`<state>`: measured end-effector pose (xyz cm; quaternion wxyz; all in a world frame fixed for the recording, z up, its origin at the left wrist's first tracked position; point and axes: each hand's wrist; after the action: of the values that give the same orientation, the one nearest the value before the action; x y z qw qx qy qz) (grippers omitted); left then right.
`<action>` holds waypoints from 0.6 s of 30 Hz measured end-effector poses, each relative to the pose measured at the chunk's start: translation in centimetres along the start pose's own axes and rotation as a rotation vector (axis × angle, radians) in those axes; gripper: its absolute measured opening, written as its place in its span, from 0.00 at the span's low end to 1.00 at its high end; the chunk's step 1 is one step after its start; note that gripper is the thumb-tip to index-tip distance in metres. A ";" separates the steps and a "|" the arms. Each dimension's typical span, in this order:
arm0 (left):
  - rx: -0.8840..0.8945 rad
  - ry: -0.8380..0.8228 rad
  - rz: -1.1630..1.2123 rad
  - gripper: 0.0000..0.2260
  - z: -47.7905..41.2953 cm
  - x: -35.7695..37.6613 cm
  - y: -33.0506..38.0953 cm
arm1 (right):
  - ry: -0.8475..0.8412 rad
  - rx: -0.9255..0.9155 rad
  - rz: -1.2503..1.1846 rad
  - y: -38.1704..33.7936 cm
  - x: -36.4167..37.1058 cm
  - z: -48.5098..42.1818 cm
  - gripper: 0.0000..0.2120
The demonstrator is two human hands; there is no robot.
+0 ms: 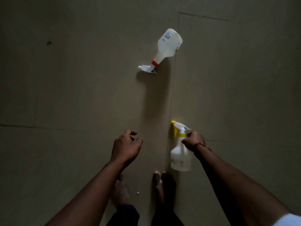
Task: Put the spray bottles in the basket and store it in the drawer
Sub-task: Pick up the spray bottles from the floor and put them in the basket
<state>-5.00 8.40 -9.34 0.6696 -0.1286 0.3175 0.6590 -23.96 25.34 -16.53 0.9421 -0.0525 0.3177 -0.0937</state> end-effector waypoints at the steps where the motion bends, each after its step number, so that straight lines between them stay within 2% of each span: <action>1: -0.015 0.002 0.009 0.14 0.5 -0.7 0.0 | 0.014 0.013 -0.005 -0.4 0.0 0.8 0.13; 4: -0.065 -0.032 0.043 0.15 2.6 -3.2 0.0 | -0.119 0.056 0.081 -2.1 0.3 3.7 0.20; 7: -0.097 -0.047 0.092 0.16 2.9 -4.2 -1.0 | -0.193 0.066 0.061 -3.1 2.1 4.6 0.20; 10: -0.167 -0.025 0.158 0.16 1.5 -4.2 -3.2 | -0.212 0.035 -0.055 -4.2 5.2 5.2 0.21; 13: -0.254 -0.019 0.189 0.13 0.8 -3.0 -5.4 | -0.219 0.026 -0.176 -4.7 8.3 5.7 0.34; 14: -0.278 -0.021 0.194 0.12 0.7 -2.5 -6.2 | -0.212 -0.001 -0.226 -5.0 9.3 5.8 0.35; 16: -0.320 -0.041 0.216 0.10 0.6 -1.6 -7.6 | -0.214 -0.081 -0.385 -5.7 11.2 5.2 0.30; 18: -0.354 -0.055 0.230 0.09 0.4 -0.9 -8.8 | -0.219 -0.044 -0.573 -6.7 13.0 4.2 0.31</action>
<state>3.60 7.03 -10.69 0.5654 -0.1894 0.1908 0.7798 -12.16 16.18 -19.77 0.9046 -0.1700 0.1883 -0.3427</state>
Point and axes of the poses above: each hand's wrist, its own z-axis away from the middle knuckle, its own x-axis out of the palm, y = z × x, and after that the axes turned 14 degrees about -z, right-handed
